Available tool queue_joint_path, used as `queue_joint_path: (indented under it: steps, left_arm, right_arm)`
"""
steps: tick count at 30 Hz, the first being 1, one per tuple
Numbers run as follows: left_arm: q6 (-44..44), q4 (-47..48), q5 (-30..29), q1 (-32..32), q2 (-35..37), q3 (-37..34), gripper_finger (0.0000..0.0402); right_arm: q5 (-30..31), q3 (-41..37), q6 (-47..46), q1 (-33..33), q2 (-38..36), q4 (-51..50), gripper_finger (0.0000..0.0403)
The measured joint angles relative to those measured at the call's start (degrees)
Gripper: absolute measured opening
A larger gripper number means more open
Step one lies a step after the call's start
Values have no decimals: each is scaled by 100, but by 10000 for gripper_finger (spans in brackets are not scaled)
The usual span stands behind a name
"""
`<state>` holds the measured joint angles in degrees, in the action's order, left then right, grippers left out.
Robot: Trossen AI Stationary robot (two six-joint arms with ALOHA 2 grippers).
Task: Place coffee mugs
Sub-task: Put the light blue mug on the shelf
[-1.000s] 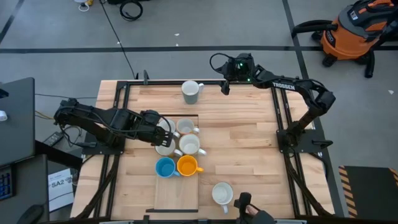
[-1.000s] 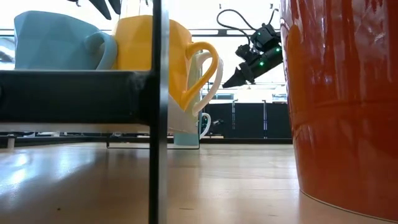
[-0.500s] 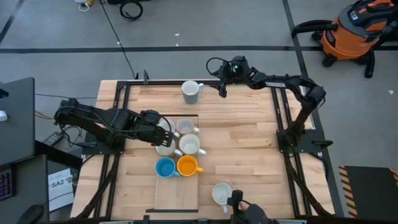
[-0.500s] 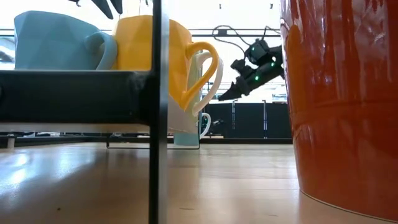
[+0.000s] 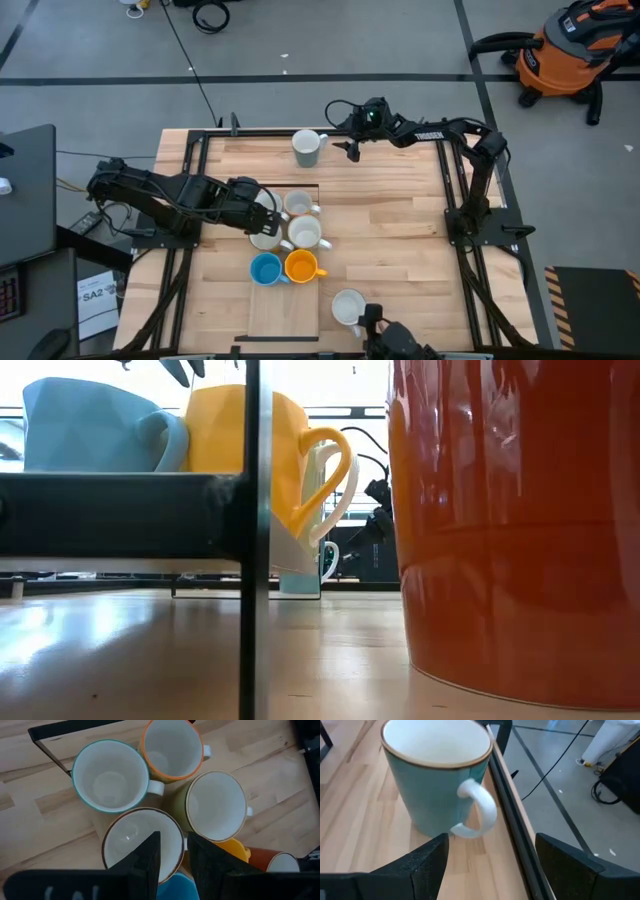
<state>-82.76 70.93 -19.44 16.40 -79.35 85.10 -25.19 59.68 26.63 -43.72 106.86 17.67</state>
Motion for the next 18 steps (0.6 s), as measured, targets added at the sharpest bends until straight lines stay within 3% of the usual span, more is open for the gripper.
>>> queue_joint_path:
  steps: [11,18]
  left_arm:
    - [0,-11,1,0,-2,0,102]
    - [0,-44,2,0,-2,0,102]
  right_arm:
    - [-37,4,-246,17,-2,14,304]
    - [-44,4,77,-3,-4,295,304]
